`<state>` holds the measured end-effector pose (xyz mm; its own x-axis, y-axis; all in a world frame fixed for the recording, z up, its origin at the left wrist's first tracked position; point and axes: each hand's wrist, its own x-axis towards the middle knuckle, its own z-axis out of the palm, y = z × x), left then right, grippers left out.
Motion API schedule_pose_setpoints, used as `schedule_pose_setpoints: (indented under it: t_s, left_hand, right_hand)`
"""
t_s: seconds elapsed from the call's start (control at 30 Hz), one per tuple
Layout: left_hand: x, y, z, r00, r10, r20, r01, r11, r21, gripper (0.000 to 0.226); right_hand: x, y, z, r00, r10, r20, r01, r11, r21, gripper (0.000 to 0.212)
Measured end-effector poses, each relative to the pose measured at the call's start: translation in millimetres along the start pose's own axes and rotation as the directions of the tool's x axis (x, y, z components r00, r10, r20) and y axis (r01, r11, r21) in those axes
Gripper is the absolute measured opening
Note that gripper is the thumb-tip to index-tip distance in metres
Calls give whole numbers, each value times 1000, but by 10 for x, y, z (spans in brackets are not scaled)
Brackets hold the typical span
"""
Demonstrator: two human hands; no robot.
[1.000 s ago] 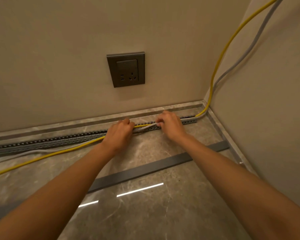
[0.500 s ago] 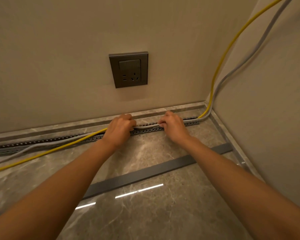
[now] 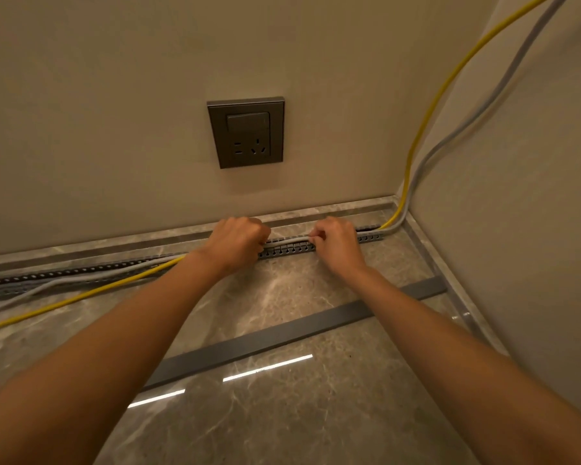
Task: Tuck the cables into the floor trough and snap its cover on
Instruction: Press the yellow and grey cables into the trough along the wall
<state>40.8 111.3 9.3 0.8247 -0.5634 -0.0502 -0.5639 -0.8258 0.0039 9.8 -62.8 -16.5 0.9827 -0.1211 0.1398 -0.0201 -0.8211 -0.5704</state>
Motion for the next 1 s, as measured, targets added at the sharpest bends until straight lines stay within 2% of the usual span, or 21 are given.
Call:
schedule_pose_setpoints:
  t_s: [0.2,0.37,0.53,0.67,0.87,1.0]
  left_hand:
    - [39,75,-40,1000,-10,26,10,1000,21,16]
    - [5,274,-22,999,11,48,-18,989,150,25]
    - [-16,393,78,999,42,9,-43,995,87,24]
    - [6,476,100,1000,5,19,-7,995,103,25]
    - [64,517,64,998,-36,51,31,995,95,23]
    - [91,551,8,996,-25,87,14,992,127,24]
  right_hand:
    - [-50,88,22,997,-71,31,74,992,-105,17]
    - [-78,143,-10,986,-109,126,126,983,-134,31]
    - [-69,110,17,989,-70,127,90,983,-159,23]
    - [-53,117,18,989,-55,138,76,985,-154,20]
    - [-56,129,20,988,-79,131,99,984,-150,16]
    - [-50,127,0,987,-115,114,138,966,-219,18]
